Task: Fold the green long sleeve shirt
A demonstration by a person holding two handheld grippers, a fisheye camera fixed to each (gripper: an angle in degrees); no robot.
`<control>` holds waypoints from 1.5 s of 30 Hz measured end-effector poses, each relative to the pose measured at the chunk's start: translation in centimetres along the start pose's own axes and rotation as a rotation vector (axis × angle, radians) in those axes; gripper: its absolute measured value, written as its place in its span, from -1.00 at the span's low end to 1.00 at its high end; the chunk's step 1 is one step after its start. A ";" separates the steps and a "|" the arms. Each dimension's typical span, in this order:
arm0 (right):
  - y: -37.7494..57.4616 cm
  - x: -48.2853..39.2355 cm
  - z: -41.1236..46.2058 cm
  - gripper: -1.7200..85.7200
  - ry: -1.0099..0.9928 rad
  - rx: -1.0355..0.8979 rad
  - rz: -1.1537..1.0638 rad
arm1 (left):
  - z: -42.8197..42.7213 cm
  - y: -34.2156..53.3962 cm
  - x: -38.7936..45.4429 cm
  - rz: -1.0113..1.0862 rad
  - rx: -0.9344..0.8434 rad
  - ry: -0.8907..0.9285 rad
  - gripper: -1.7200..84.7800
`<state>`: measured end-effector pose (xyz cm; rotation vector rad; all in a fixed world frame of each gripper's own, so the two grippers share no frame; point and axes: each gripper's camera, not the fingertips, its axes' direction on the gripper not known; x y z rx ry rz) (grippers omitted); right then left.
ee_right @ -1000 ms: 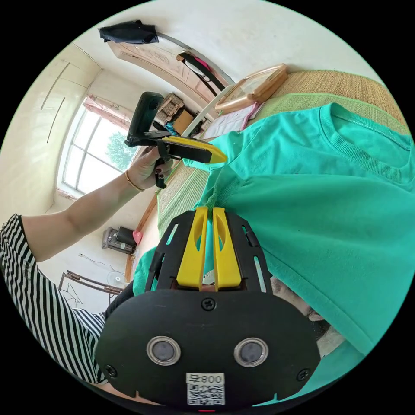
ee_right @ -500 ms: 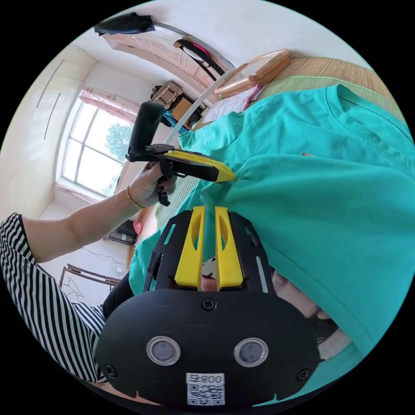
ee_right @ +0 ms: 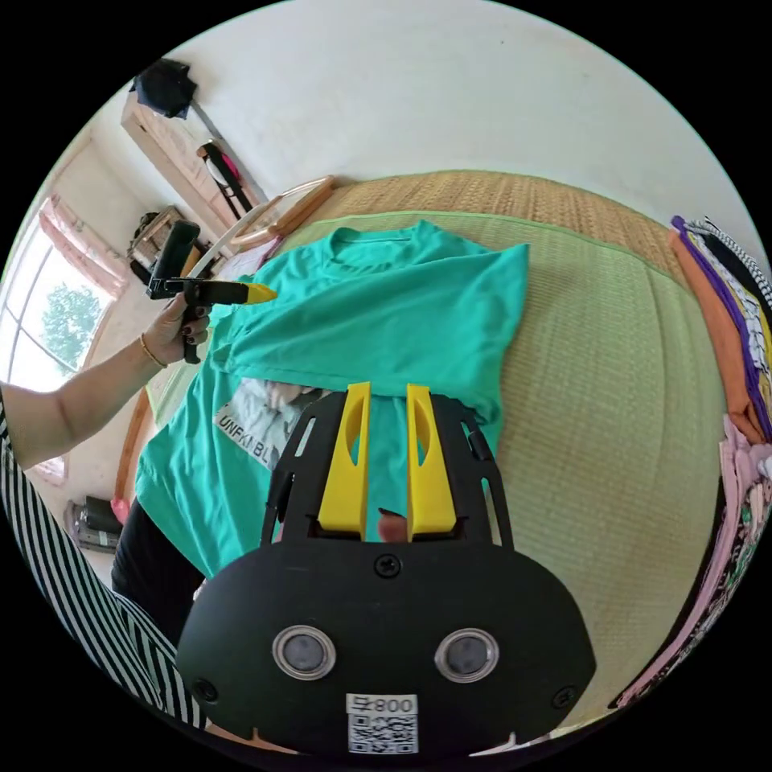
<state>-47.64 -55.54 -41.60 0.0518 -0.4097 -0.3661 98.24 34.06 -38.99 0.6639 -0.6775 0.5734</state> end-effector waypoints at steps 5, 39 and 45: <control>1.3 1.8 -1.2 -0.78 0.098 0.015 0.033 | 8.8 -9.4 2.8 0.095 -0.051 0.057 -0.79; 11.6 15.5 -3.2 -0.92 -0.051 0.062 0.184 | 30.9 -30.9 14.4 0.106 -0.046 0.109 -0.87; 13.1 16.5 -3.6 -0.92 -0.036 0.077 0.181 | 34.1 -33.0 16.2 0.090 -0.137 0.084 -0.94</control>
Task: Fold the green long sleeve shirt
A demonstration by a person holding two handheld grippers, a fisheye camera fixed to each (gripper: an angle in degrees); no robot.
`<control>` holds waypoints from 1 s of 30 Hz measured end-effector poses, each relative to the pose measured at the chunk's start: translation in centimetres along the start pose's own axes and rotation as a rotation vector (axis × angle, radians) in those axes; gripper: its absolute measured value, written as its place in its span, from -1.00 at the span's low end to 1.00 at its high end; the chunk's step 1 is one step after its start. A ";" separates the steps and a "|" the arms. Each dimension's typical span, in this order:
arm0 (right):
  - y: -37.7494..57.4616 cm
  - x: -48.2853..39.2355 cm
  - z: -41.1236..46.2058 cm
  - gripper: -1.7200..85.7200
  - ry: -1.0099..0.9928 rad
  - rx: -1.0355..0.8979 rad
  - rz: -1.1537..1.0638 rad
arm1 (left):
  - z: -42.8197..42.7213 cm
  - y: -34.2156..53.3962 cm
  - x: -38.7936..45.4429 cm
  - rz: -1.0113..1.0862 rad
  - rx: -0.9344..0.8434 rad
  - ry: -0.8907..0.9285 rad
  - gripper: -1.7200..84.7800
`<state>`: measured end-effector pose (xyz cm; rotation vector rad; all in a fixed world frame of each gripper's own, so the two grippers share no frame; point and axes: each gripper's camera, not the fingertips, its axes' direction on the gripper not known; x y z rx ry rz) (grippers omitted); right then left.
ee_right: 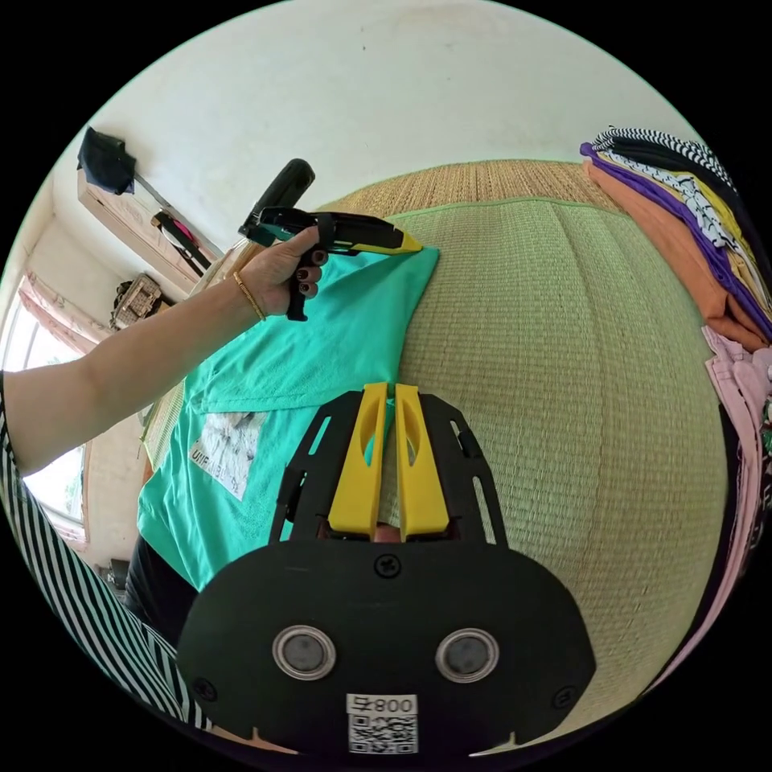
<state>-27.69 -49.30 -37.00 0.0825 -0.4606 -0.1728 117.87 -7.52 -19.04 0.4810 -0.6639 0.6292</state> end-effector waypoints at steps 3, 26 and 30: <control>0.7 1.1 -0.3 -0.92 -0.013 0.010 0.011 | 0.2 -0.4 1.1 0.018 0.028 -0.011 -0.94; -0.7 0.3 1.6 -0.96 0.021 -0.050 -0.053 | 1.4 6.6 5.7 0.026 0.014 -0.059 -0.94; -0.7 -0.5 2.1 -0.96 0.039 -0.045 -0.064 | 0.1 8.0 6.4 0.050 0.091 -0.058 -0.94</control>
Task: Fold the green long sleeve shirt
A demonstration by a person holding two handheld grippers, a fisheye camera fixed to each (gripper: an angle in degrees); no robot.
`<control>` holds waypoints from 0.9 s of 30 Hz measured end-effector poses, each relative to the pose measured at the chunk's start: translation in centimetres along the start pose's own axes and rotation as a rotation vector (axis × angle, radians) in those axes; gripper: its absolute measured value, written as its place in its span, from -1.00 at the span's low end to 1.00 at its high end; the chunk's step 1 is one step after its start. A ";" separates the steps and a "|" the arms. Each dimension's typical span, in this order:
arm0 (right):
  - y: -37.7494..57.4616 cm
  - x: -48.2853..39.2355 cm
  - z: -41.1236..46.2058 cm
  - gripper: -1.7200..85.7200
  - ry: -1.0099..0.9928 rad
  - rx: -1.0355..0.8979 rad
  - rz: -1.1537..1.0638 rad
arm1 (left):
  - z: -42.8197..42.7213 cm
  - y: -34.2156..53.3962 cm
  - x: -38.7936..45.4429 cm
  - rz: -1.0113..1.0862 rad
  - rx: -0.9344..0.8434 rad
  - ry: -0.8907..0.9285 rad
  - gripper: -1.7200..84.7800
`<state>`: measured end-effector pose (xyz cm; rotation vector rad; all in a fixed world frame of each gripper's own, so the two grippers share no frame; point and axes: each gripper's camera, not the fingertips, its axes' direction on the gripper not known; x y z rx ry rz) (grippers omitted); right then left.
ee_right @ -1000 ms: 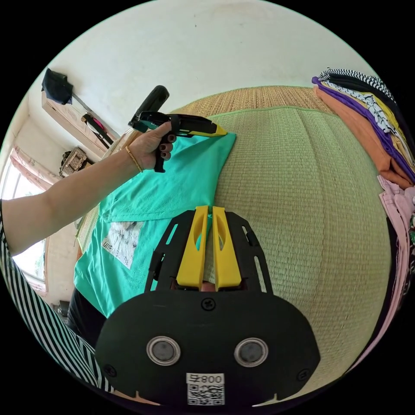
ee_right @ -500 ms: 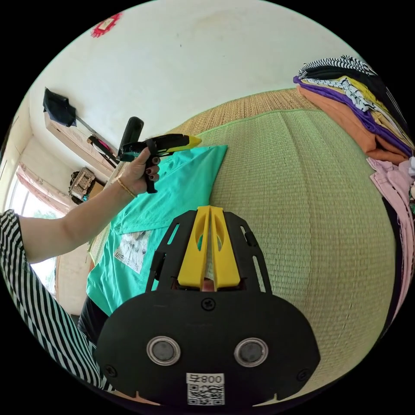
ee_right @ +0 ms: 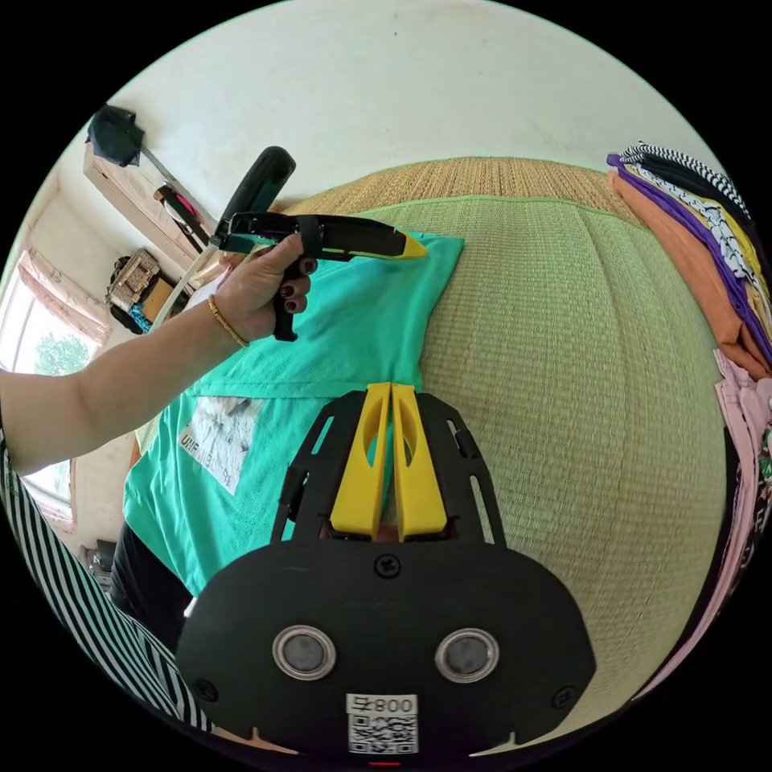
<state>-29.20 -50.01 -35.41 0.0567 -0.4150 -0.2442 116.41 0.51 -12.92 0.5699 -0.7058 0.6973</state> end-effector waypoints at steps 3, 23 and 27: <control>-0.7 -0.6 0.3 -0.96 0.015 -0.007 -0.009 | 1.2 0.6 -0.5 -0.013 -0.076 -0.027 -0.95; -6.0 -2.3 0.1 -0.96 0.030 -0.091 0.045 | -17.6 33.6 -2.3 -0.379 0.094 -0.137 -0.96; -7.9 -2.8 0.6 -0.96 0.005 -0.127 0.078 | -20.7 42.7 -4.6 -0.519 0.143 -0.114 -0.96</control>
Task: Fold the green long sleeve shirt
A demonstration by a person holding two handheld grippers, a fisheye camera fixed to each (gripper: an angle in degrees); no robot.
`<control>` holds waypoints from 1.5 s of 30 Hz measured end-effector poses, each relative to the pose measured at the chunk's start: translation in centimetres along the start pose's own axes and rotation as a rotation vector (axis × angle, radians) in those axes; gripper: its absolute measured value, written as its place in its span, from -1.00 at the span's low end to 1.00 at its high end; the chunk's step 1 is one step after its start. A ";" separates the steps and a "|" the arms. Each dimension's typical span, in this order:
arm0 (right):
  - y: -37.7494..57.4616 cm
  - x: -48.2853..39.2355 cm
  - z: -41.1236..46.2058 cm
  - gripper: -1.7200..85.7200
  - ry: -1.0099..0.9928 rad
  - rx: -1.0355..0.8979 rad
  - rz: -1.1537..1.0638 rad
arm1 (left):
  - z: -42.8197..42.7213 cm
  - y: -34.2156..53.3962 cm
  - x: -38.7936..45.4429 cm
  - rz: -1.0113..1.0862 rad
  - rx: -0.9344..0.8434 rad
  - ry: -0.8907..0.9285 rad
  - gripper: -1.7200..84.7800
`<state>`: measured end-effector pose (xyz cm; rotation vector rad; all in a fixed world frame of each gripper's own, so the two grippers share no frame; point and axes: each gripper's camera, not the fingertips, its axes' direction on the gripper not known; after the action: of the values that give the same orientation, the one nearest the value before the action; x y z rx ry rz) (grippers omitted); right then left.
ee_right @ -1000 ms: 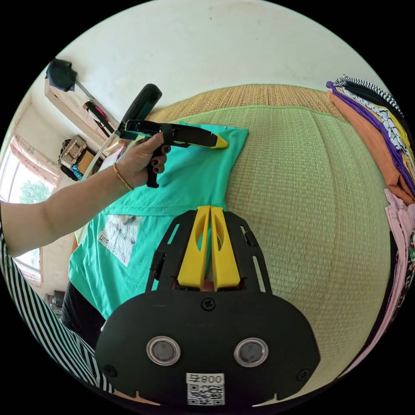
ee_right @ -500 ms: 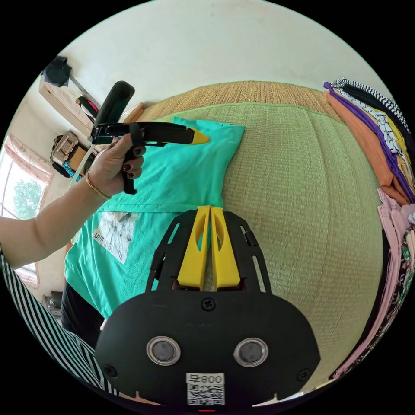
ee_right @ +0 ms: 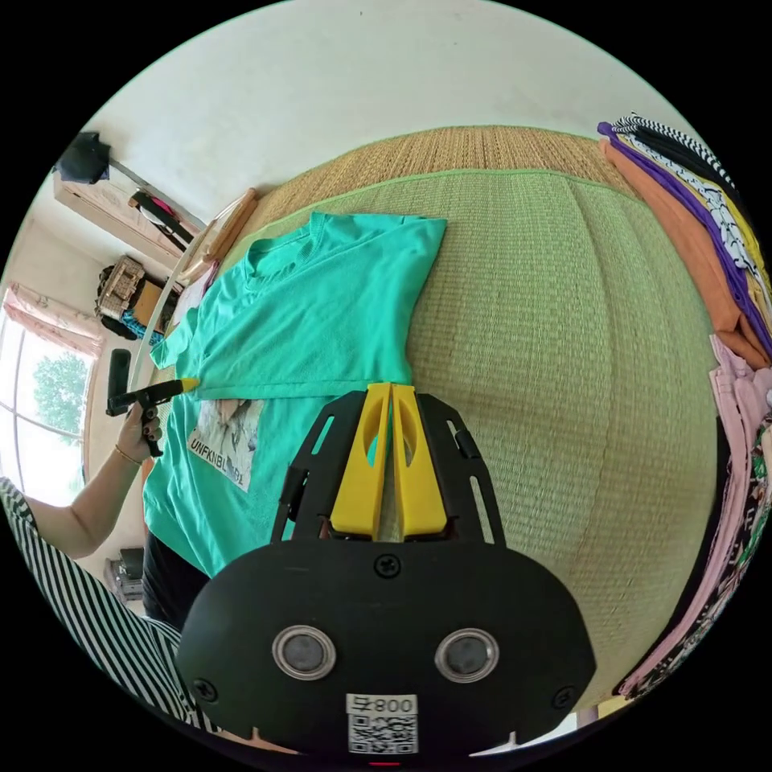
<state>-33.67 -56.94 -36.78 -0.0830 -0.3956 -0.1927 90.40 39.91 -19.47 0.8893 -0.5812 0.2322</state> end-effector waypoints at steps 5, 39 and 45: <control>-2.1 -3.5 -1.5 -0.96 0.098 -0.013 -0.009 | -5.1 6.3 -4.1 -0.052 0.143 0.008 -0.96; -32.3 -17.6 14.3 -0.96 0.294 -0.013 -0.258 | 0.9 -8.3 -20.8 0.135 0.096 -0.109 -0.96; -33.0 -15.8 15.0 -0.96 0.283 -0.016 -0.254 | 1.0 -7.9 -24.1 0.152 0.081 -0.111 -0.96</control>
<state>-60.25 -84.73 -27.76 -0.0197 -0.1213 -0.4526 73.52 35.33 -37.90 0.9414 -0.7484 0.3472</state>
